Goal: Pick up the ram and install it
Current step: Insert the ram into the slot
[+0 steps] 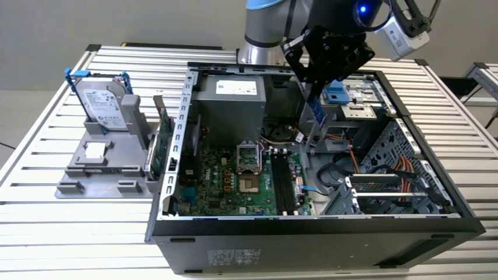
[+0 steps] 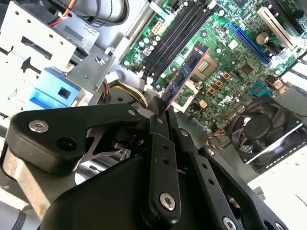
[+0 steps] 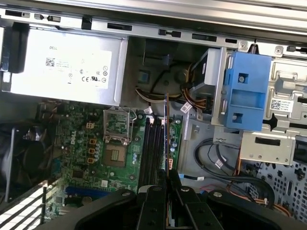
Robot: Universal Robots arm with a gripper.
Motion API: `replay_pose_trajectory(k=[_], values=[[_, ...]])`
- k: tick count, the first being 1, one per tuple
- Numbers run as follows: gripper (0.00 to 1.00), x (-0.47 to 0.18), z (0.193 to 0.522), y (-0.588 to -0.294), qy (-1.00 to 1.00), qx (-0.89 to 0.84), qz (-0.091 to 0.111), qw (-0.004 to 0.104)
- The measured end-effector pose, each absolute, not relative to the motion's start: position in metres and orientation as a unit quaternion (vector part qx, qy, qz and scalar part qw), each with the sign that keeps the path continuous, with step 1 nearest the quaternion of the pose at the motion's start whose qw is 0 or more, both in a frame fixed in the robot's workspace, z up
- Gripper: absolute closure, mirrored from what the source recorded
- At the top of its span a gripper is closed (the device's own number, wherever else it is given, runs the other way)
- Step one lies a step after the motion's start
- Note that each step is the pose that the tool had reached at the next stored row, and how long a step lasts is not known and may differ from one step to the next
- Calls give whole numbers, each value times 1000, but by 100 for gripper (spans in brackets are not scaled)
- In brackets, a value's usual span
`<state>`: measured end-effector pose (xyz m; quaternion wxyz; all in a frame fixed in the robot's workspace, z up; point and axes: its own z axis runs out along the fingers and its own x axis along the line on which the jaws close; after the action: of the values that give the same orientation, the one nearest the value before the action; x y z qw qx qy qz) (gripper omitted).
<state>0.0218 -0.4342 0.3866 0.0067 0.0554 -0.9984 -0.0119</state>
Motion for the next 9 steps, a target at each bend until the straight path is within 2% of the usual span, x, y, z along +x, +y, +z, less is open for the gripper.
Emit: replay_pose_trajectory(k=[9], values=[[100, 26, 380, -437, -998, 55, -12, 17]])
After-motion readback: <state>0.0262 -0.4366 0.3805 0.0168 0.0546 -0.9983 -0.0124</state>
